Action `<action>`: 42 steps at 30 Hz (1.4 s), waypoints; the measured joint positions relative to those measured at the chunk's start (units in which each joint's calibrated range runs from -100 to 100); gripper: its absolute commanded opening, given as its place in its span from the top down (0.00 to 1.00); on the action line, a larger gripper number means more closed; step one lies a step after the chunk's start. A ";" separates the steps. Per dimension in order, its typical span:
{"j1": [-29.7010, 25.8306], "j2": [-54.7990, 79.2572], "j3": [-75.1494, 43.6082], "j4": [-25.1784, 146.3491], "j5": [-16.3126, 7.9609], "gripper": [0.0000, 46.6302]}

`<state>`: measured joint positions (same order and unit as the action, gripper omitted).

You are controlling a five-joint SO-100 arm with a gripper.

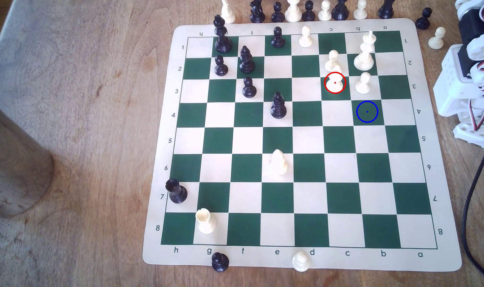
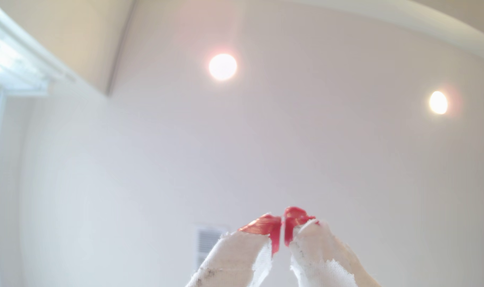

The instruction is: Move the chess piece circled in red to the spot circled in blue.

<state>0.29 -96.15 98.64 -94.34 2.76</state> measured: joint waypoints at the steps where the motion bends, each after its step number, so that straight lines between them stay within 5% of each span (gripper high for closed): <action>1: 0.00 0.00 0.00 0.00 0.00 1.00; 6: 2.88 0.17 0.00 9.56 -2.44 1.00; 14: 1.84 0.25 -1.63 39.52 -2.98 1.00; 21: 3.17 0.34 -17.80 74.66 -1.66 1.00; 30: -0.29 0.08 -34.07 110.04 3.08 1.00; 36: -0.52 0.17 -35.43 124.22 3.08 0.99; 42: 7.08 0.25 -35.43 136.97 1.42 0.97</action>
<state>7.37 -95.89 63.22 42.63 4.18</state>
